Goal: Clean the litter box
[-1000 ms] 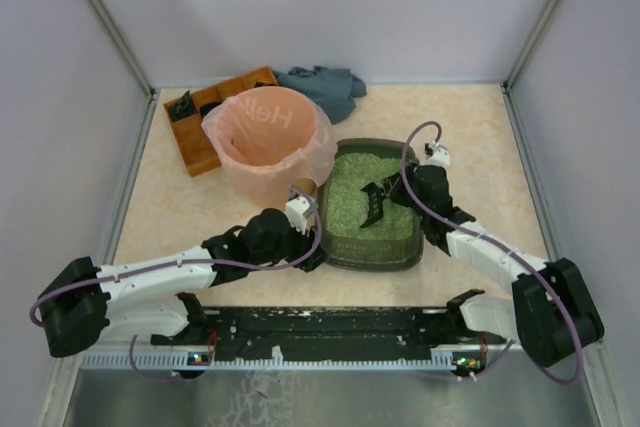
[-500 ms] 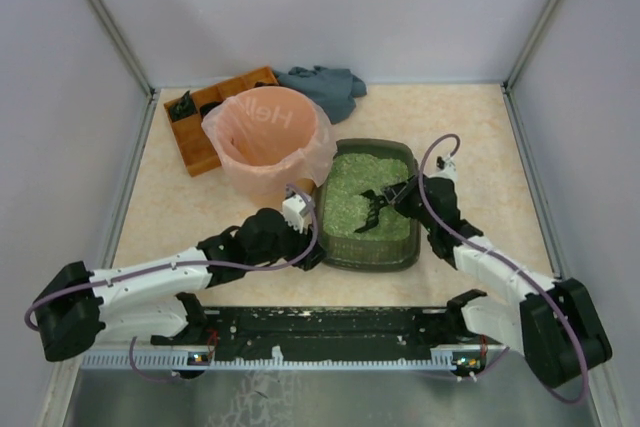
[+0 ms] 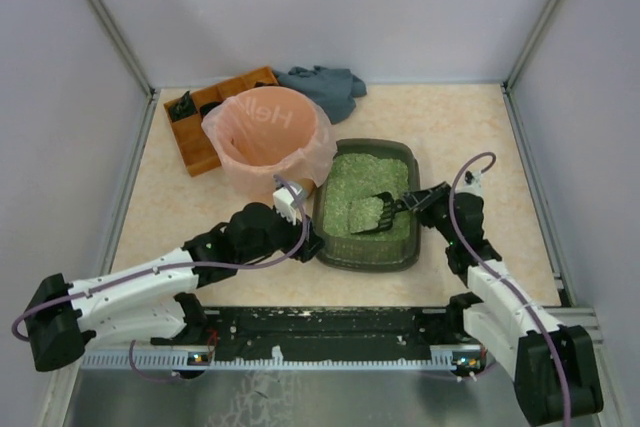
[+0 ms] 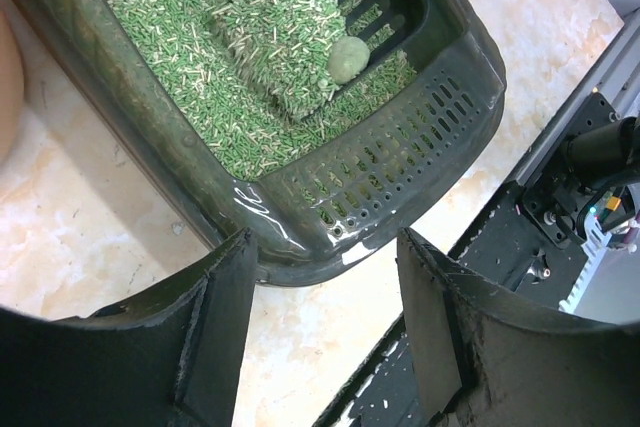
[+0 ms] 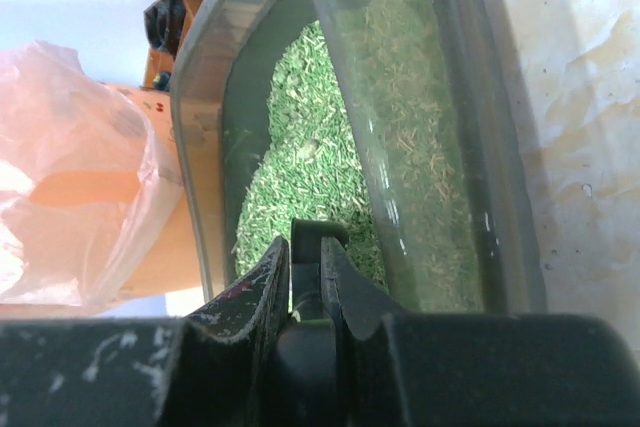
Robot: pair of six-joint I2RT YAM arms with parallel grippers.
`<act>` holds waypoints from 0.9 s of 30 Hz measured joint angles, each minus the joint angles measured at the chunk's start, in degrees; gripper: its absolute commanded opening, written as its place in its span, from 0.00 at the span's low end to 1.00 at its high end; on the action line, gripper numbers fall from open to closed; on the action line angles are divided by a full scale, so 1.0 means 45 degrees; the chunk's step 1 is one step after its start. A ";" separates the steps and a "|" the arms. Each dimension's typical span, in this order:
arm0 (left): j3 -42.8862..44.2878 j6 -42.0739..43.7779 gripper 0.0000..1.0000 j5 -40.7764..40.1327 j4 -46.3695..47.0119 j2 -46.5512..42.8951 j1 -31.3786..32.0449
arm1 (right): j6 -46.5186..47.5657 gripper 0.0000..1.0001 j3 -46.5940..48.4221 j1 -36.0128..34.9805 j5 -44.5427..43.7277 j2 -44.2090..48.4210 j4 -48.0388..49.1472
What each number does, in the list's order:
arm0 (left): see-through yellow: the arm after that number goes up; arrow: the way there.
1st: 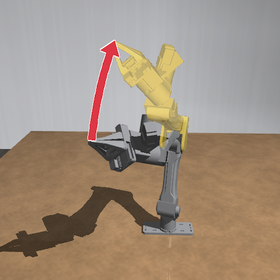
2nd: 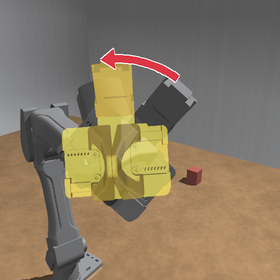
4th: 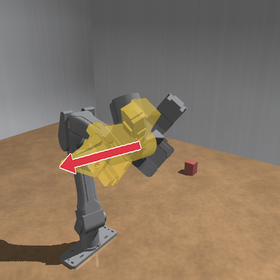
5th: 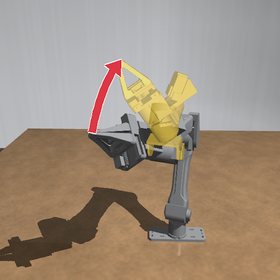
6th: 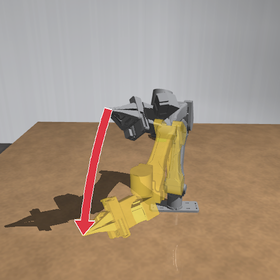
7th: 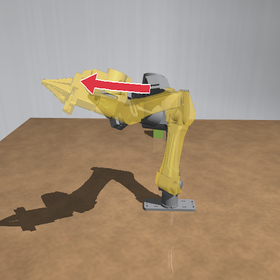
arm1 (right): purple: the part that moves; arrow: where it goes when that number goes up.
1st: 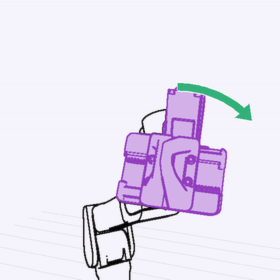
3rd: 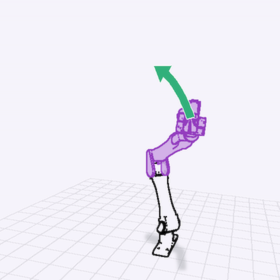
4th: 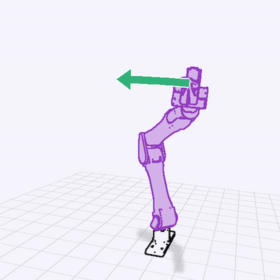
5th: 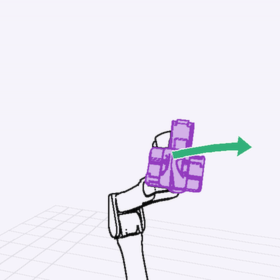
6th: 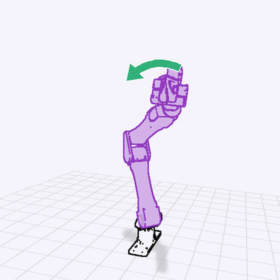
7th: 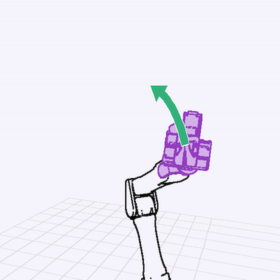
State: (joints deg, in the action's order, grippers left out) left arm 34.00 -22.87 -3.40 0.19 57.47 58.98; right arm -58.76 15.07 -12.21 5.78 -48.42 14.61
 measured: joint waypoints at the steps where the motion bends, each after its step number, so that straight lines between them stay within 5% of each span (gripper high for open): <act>1: 0.0015 0.0015 0.64 -0.0005 -0.0063 -0.0058 -0.0005 | -0.0107 0.00 -0.0131 0.0272 0.0369 -0.0015 0.0189; 10: 0.0024 0.0044 0.64 -0.0005 -0.0447 -0.0180 -0.0058 | -0.1409 0.00 -0.0534 0.3415 0.3483 -0.0053 0.2846; 27: 0.0083 -0.0034 0.63 0.0053 -0.0515 -0.0204 -0.0058 | -0.3463 0.00 -0.1753 0.4716 0.5668 -0.2118 0.6572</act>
State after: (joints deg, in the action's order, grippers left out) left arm 34.37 -23.03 -3.16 -2.13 56.55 58.72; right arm -74.35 7.18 9.02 31.29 -57.95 44.18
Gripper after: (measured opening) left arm 0.637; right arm 0.157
